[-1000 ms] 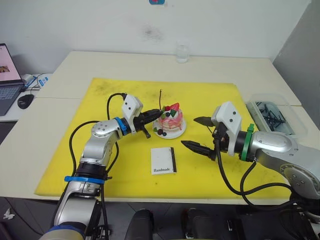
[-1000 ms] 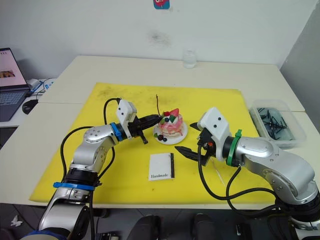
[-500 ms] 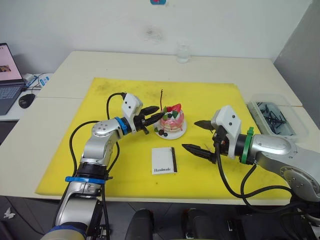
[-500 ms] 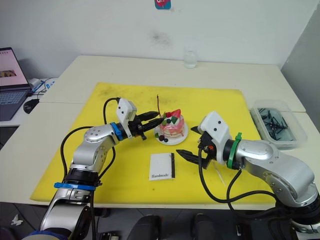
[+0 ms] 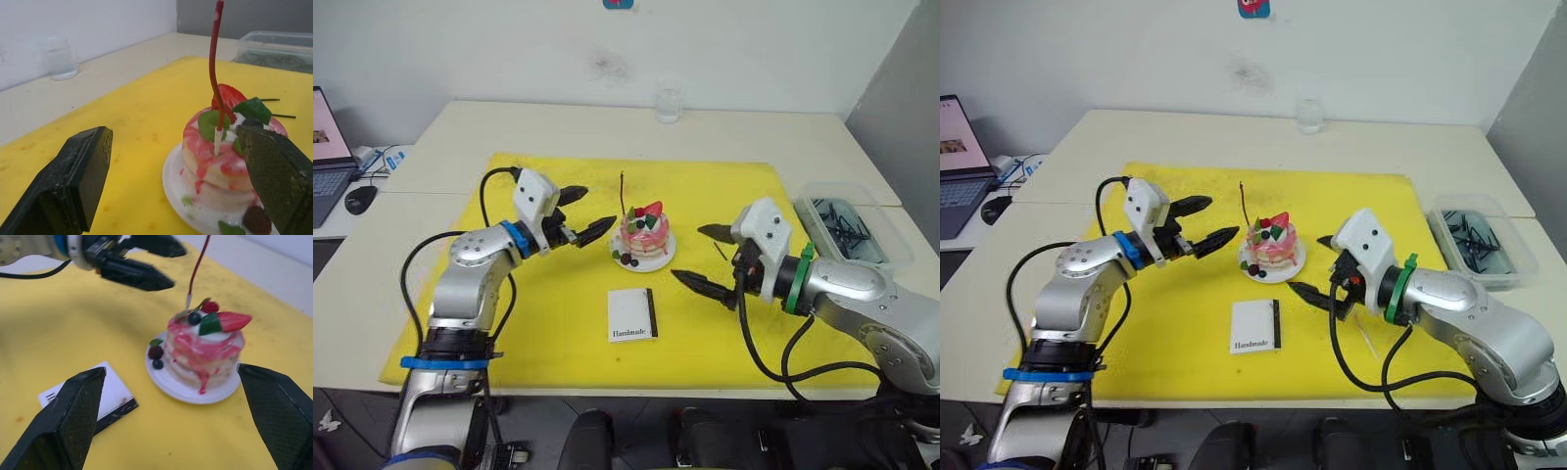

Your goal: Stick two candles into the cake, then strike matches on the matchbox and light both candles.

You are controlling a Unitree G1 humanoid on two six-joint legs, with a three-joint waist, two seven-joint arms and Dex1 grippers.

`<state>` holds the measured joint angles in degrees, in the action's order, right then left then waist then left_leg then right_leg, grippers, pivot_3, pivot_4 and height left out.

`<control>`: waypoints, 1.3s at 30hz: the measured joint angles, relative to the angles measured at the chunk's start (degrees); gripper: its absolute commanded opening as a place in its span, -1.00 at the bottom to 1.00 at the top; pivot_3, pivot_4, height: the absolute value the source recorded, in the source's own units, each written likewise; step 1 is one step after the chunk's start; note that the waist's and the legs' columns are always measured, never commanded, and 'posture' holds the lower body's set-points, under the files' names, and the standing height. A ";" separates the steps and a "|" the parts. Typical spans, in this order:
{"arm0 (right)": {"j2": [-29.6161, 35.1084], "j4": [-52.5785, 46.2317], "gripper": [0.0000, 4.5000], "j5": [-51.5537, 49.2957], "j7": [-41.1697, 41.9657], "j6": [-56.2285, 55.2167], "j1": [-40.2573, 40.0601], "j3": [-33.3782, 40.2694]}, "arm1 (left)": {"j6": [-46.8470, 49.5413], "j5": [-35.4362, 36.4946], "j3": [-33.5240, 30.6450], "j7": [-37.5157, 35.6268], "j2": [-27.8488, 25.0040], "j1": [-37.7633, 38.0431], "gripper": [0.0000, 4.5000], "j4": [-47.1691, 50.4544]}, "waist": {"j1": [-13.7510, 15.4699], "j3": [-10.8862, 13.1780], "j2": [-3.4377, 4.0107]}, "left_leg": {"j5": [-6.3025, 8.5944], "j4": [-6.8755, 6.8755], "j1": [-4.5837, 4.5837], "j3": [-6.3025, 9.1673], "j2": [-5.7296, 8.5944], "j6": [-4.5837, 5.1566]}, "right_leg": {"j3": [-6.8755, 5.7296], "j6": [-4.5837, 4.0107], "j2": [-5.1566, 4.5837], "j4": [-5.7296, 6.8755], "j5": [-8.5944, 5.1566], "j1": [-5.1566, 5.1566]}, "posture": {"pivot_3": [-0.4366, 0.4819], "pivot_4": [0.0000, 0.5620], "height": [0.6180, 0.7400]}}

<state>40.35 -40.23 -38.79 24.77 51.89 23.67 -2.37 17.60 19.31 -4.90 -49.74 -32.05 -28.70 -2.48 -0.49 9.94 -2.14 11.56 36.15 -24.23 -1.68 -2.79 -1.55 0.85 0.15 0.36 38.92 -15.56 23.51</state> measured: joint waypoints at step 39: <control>-7.96 -9.64 -0.54 16.57 -8.48 -4.95 -44.37 3.17 | 10.48 12.16 12.45 -10.88 -10.21 19.99 1.00 35.60 | 0.21 -0.02 0.01 | 0.01 -0.07 0.40 -0.06 0.07 -0.01 | -0.01 -0.25 -0.48 -0.02 -0.24 -0.29 | -0.05 -0.47 1.00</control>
<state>32.39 -49.87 -22.22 16.29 46.94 -20.70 0.80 28.08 31.46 7.55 -60.62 -42.27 -8.71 33.12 -0.27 9.92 -2.13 11.57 36.07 -23.83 -1.73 -2.71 -1.56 0.85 -0.10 -0.11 38.90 -15.80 23.22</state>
